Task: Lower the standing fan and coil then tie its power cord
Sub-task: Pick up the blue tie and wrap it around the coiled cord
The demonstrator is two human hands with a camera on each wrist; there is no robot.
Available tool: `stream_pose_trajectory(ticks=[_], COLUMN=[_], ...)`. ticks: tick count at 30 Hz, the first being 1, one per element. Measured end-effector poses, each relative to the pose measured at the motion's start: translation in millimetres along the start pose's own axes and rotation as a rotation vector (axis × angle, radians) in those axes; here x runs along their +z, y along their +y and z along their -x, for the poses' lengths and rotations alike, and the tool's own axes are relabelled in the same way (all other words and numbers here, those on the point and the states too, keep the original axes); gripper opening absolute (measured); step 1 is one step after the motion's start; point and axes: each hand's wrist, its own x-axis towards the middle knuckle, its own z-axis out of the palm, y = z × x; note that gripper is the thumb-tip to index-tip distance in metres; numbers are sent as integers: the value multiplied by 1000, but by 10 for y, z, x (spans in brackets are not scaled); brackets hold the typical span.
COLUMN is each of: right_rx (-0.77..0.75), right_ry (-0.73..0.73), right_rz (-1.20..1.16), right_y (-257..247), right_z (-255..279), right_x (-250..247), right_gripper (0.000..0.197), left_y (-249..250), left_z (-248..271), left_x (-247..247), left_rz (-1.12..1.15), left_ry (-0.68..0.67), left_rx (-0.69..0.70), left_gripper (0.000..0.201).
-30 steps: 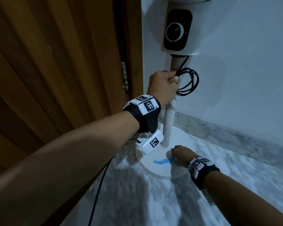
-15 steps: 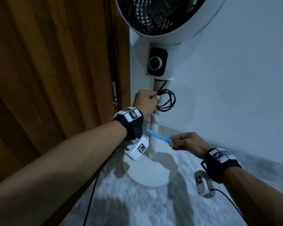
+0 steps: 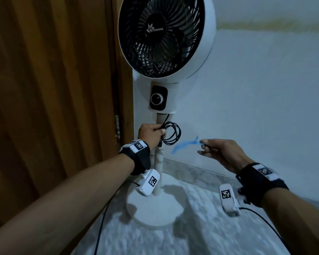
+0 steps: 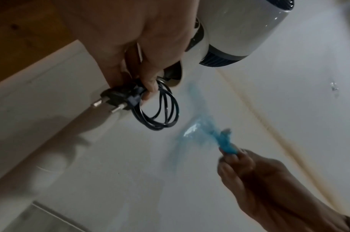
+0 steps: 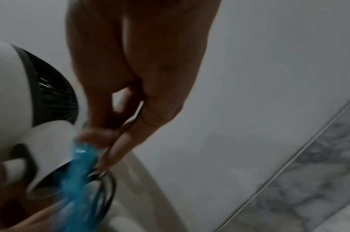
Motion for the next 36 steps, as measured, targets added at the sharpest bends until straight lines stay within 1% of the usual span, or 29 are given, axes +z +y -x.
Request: stream_pose_trajectory(ticks=[2,4,7,12,14,19,20,21,23,24,26,28,30,31,34,36], right_rx=[-32,-41,-39,-23,-19,65,90,108,100,79,45,47,69,80,132,146], right_ry=[40,40,31,-54,-73,-97,-95,-90,-69,-57,-35,-55,-111,-141,-203,-224], right_rz=[-23,1,70,159,204,328,355,398,565,654,741,713,657,632,528,449], right_y=[-36,-28,32,38,61,201,228,253,298,322,359,386,373,358,296,244], right_z=[-32,-59,-85,-84,-72,-41,-39,-42,-54,-64,-90,-127,-139,-143,-146,-143], right_x=[60,112,124,146,199,295,302,307,318,327,337,344,335,321,249,203], right_gripper=[17,14,12,22,23,22,25,31,44,44,36,26,18,17,23,20], left_y=[17,44,72,22,-13,-33,-36,-43,-58,-62,-60,-55,-58,-60,-55,-37], left_z=[30,43,16,-11,-11,-32,-35,-40,-42,-42,-36,-39,-44,-46,-43,-45], left_x=[30,39,36,39,47,25,21,16,7,5,6,8,-3,-17,-71,-106], left_rz=[7,4,-15,-125,-130,-129,-130,-131,-137,-140,-138,-134,-133,-137,-157,-165], left_ry=[35,61,51,24,21,21,21,21,19,16,14,10,-1,-7,-32,-42], left_rx=[7,10,-11,13,11,14,16,17,21,25,28,26,28,30,48,52], left_gripper=[19,22,20,29,30,30,30,30,31,31,32,33,33,34,33,33])
